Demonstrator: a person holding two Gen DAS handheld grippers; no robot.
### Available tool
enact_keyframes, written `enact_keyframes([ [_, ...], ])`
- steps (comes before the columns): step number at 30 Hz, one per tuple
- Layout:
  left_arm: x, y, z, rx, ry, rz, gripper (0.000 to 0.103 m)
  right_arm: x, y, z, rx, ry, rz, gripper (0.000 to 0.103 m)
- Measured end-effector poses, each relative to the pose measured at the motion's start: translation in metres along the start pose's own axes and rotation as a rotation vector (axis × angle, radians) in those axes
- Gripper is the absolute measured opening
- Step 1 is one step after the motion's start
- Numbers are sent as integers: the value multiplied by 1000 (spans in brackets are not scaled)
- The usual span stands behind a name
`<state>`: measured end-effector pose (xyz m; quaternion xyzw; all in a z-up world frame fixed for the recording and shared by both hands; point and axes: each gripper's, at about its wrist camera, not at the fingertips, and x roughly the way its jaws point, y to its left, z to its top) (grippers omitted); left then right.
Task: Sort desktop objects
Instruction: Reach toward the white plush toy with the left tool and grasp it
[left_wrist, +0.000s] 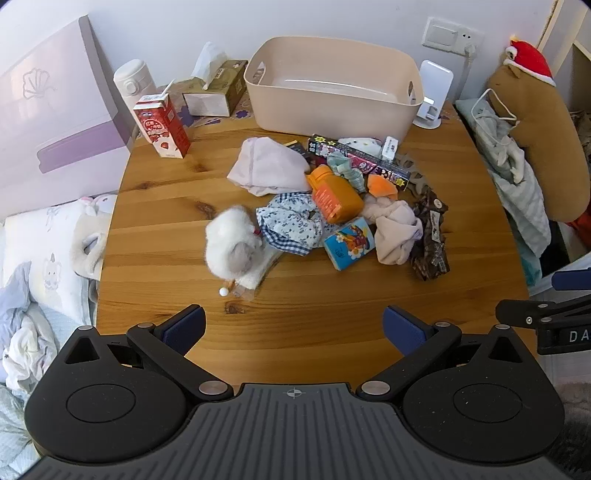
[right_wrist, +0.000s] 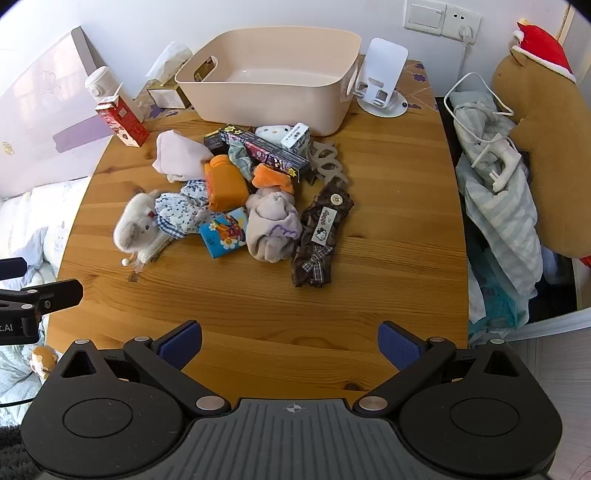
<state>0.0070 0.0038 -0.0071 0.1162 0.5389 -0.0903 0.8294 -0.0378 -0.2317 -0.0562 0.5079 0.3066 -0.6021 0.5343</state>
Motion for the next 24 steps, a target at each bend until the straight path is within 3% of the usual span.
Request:
enact_keyframes([
  [12,10,8,14,25,-3,-37,103,7,-1,11,48,-21,-34,103],
  [24,46,35,44,21,16,-27,103,25,-19,37,136,-72,-102,103],
])
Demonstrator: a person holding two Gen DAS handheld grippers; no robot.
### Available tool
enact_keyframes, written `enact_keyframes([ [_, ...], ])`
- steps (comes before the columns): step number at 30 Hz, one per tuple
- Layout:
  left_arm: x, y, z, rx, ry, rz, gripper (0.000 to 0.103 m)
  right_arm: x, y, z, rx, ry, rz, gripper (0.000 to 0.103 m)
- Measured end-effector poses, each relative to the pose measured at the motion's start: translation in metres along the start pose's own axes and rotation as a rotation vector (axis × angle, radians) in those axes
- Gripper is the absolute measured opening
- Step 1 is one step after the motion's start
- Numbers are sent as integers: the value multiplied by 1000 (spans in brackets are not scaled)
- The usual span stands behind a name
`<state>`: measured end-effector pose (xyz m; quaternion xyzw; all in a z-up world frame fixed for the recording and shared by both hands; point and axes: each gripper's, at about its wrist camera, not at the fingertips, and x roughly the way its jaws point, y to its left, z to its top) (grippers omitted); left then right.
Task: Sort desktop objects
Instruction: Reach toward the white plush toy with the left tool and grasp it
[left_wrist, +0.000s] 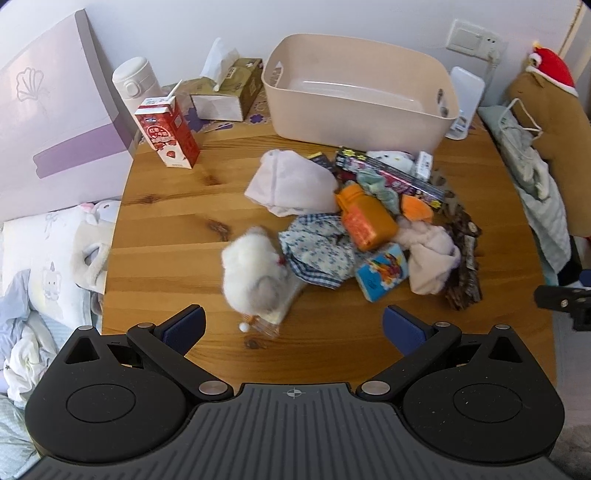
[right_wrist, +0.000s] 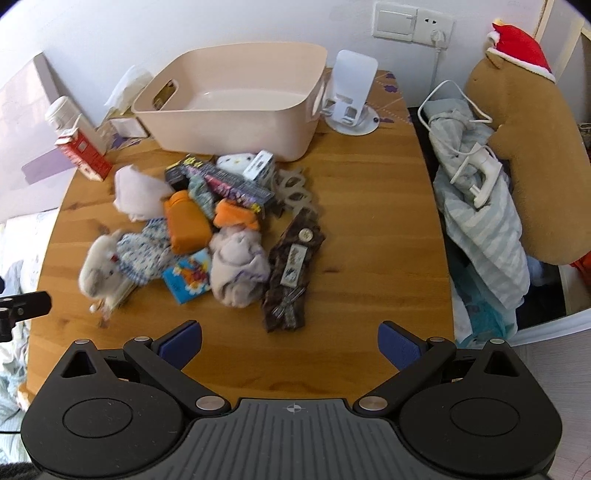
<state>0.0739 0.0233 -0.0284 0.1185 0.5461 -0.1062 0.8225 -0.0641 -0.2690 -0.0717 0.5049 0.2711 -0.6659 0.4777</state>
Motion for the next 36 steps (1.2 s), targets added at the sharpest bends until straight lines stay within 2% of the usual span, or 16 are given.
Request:
enact_keyframes([
  [7,30,21,12,-6,2,-2,103,20,-9,19,49,-30,5,103],
  [12,54,31,15,59,-5,-11,103,40,-13,26,65,-41,8,103],
  [18,77,38,20,137,-41,-36,103,71,-15,28,78,1,34,103],
  [23,103,36,22,211,-48,-63,103,95,-14,28,58,-4,-9,103],
  [26,122,37,22,223,-44,-73,103,108,-19,28,96,0,-4,103],
  [28,134,38,21,220,-34,-68,103,117,-21,29,118,17,-1,103],
  [32,152,43,22,194,-5,-57,102,132,-18,30,112,36,-78,103],
  [36,162,50,26,175,10,-62,102,144,-18,32,103,48,-116,103],
])
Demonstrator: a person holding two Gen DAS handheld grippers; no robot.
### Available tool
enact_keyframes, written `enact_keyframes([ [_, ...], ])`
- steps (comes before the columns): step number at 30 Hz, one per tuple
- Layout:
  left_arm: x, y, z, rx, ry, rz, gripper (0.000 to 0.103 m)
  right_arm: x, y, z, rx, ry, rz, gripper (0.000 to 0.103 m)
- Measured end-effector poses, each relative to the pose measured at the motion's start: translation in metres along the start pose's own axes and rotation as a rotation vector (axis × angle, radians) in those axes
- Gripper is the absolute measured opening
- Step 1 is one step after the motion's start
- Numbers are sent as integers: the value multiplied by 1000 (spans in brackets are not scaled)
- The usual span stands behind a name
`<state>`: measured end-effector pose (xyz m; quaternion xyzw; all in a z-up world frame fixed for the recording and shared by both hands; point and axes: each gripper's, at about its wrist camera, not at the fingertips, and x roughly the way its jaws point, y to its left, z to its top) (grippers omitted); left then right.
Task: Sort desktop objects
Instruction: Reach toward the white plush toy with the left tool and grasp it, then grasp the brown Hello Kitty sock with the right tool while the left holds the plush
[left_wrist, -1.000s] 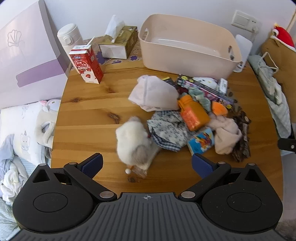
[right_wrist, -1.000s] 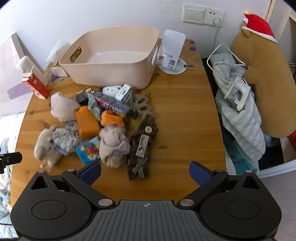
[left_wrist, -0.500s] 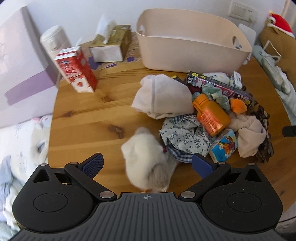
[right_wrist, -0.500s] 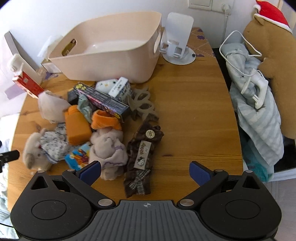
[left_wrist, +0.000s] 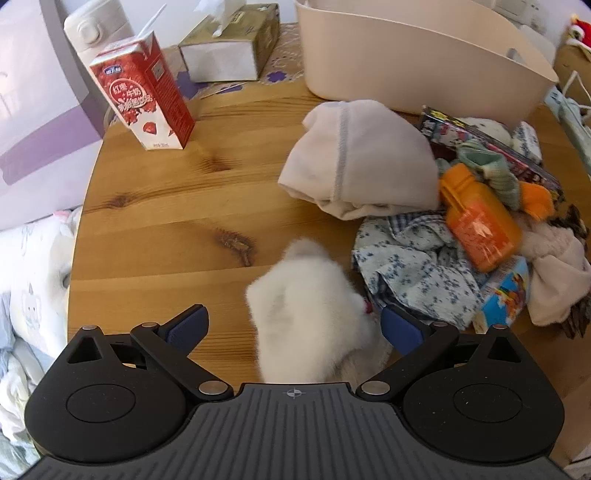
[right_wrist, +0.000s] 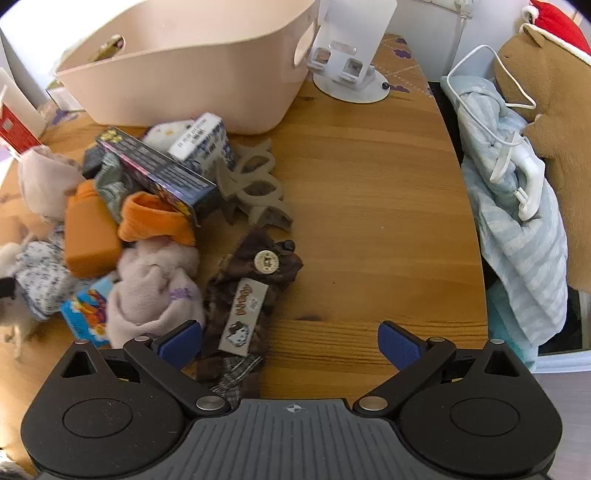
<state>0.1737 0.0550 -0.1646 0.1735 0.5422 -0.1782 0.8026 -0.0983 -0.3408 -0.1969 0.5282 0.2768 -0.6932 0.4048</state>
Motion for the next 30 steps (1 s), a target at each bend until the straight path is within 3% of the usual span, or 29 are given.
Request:
enact_keyframes([
  [8,20,6,3,-6,46,-10,101,23,9,3,-20,52,-3,98],
  [14,32,11,-1,-27,92,-20,92,32,6,6,16,57,20,90],
  [16,35,15,0,-55,103,-34,89,34,7,5,29,49,26,87],
  [18,39,18,1,-59,118,-51,77,34,9,6,39,35,23,86],
  [20,38,16,1,-32,102,-38,75,33,9,6,35,15,19,82],
  [22,36,15,1,-13,92,-46,72,31,10,6,25,-8,23,70],
  [27,30,12,-2,37,70,-61,51,26,14,4,3,-59,31,44],
  [30,27,13,-3,49,72,-67,39,24,14,3,10,-67,28,37],
])
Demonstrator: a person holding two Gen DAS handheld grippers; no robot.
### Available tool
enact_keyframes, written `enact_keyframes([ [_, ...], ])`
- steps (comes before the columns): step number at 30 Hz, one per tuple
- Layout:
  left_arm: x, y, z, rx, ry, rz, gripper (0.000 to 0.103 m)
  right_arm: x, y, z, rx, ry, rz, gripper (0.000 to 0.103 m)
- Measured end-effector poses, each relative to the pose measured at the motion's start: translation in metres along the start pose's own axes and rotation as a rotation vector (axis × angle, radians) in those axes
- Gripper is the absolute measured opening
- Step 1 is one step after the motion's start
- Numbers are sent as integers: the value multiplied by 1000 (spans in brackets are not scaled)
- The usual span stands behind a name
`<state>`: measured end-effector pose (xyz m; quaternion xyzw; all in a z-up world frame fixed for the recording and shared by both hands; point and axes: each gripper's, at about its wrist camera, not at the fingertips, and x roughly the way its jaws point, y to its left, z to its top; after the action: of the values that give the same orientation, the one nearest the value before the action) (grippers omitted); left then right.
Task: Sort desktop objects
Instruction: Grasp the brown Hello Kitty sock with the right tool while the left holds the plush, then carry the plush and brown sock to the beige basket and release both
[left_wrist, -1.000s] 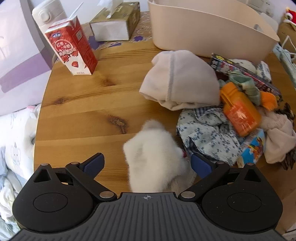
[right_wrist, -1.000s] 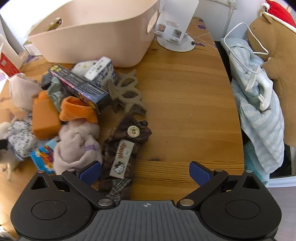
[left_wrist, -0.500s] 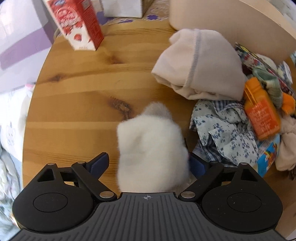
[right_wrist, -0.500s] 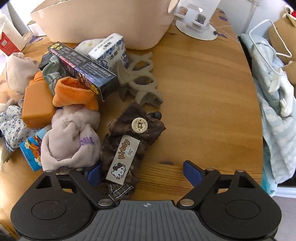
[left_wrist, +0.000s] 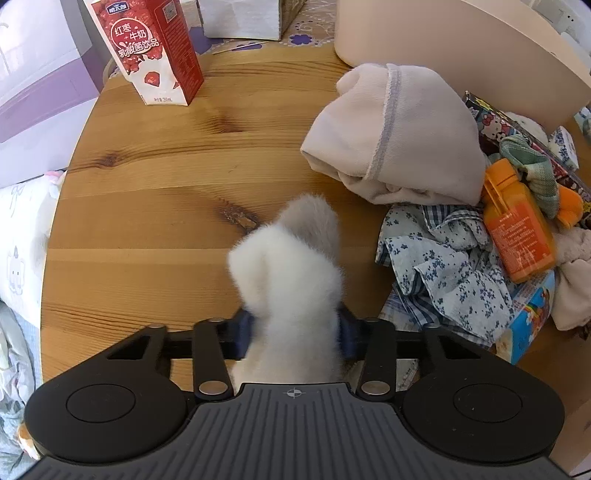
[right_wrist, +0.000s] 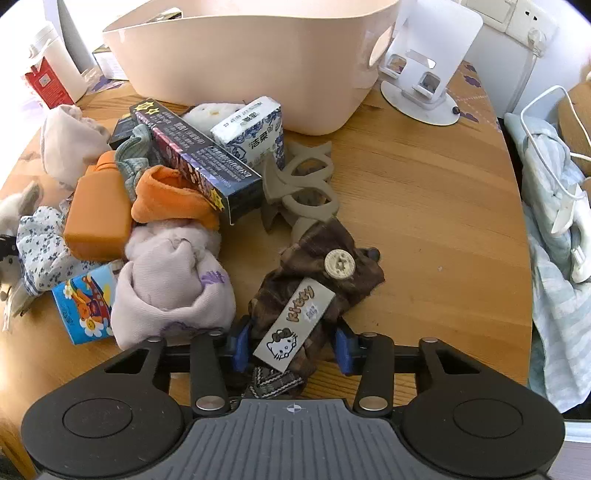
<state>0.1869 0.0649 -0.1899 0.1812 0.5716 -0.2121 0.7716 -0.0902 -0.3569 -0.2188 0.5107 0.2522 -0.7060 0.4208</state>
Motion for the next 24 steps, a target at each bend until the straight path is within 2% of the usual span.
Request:
enact_keyframes([
  [3,-4,-2,-4,-8,6,-16,33,-3,1,-3,11,-11,-16,35],
  [9,-18,3,-4,16,-36,-32,31,-11,-10,-7,38,-21,-29,34],
  [11,-26,3,-3,17,-58,-33,31,-17,-14,-10,84,-30,-45,34],
  [19,-52,1,19,46,-162,-40,31,-38,-28,-7,161,-86,-83,34],
  [24,-65,-1,42,111,-218,-79,31,-55,-35,2,204,-158,-121,34],
])
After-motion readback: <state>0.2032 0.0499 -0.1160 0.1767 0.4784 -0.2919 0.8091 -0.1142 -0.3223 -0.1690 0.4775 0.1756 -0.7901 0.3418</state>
